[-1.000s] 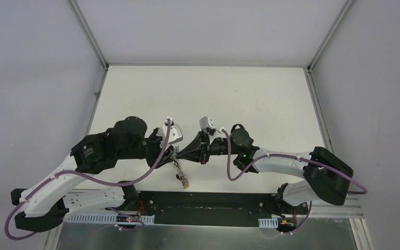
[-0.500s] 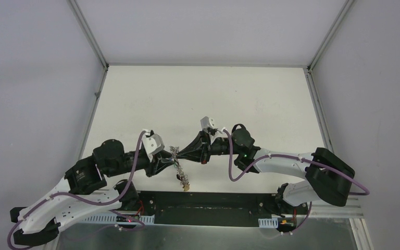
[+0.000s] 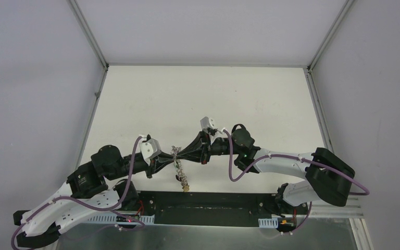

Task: Put the keys on the keyring

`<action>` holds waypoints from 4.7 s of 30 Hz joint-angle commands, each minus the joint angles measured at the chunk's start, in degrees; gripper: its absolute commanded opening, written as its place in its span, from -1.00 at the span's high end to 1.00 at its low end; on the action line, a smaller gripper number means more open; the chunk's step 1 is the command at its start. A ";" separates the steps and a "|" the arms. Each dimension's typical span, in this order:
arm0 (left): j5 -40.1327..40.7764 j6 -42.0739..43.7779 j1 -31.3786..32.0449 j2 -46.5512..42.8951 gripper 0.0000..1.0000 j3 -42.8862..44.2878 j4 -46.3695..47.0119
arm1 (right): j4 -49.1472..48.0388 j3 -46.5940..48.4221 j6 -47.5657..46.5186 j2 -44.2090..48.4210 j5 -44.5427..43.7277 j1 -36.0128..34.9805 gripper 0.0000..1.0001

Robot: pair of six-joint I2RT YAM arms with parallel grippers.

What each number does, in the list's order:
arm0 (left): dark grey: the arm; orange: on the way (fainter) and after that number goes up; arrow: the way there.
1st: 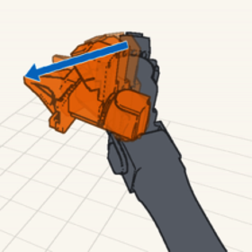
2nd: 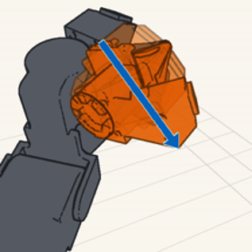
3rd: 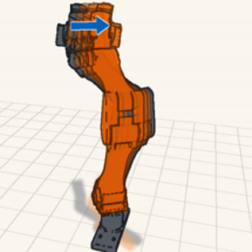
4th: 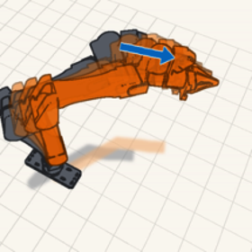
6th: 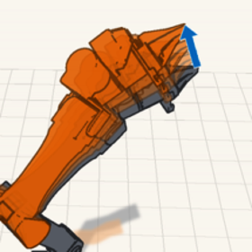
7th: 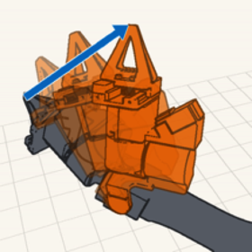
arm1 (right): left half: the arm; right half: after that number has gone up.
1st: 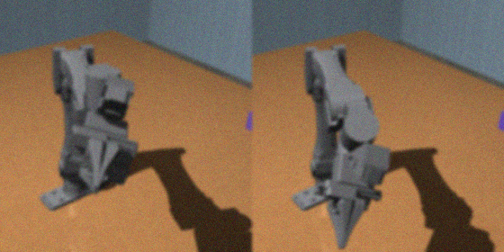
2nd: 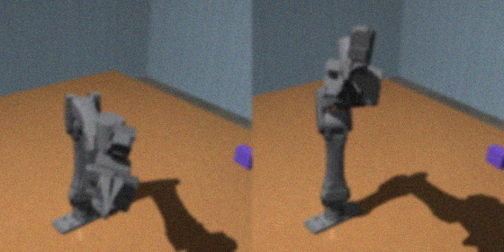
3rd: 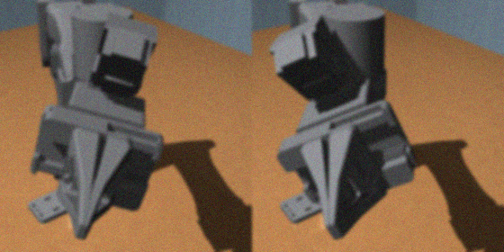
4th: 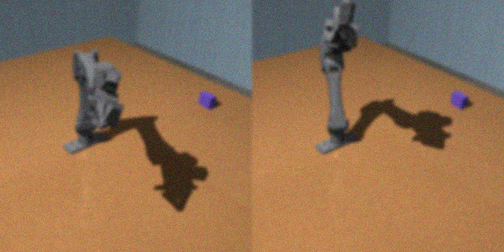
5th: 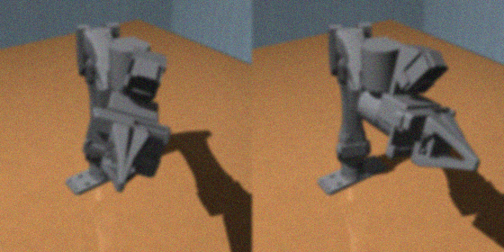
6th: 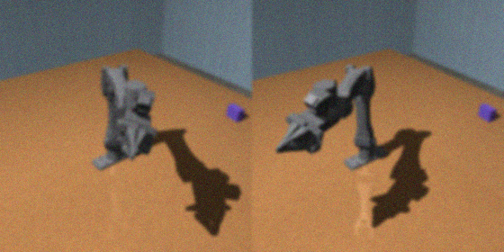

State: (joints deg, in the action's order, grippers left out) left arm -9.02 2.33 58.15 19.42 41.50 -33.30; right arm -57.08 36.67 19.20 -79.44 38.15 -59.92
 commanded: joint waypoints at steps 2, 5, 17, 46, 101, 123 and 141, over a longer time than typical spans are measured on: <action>-0.04 0.62 0.37 -0.65 0.74 -1.29 2.37 | -5.51 0.29 -0.05 3.06 -0.05 0.13 1.00; -0.04 0.70 0.34 -0.54 0.84 -1.55 2.01 | -5.53 0.23 -0.05 3.15 -0.14 0.08 1.00; 1.15 0.60 0.32 -0.85 1.00 -2.85 -0.83 | -6.28 0.30 0.04 3.15 -0.12 0.16 1.00; 2.74 2.42 0.34 -0.84 0.19 1.03 -3.40 | -7.89 0.03 1.10 2.80 -0.08 0.15 1.00; -1.64 4.69 0.30 23.81 1.00 25.88 -23.36 | 0.60 -1.05 -2.93 7.71 -2.75 0.77 -0.08; -0.20 11.96 0.37 45.98 1.00 49.35 -46.34 | -2.09 0.15 -1.38 3.16 -2.16 0.77 0.31; -1.98 11.38 0.33 44.74 1.00 47.12 -44.27 | -10.33 4.04 4.38 -4.28 0.03 0.52 0.52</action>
State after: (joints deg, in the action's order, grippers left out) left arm -9.74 13.17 58.15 65.87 88.23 -80.51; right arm -62.70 38.00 22.02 -83.11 36.93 -59.40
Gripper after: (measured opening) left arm 0.014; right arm 0.277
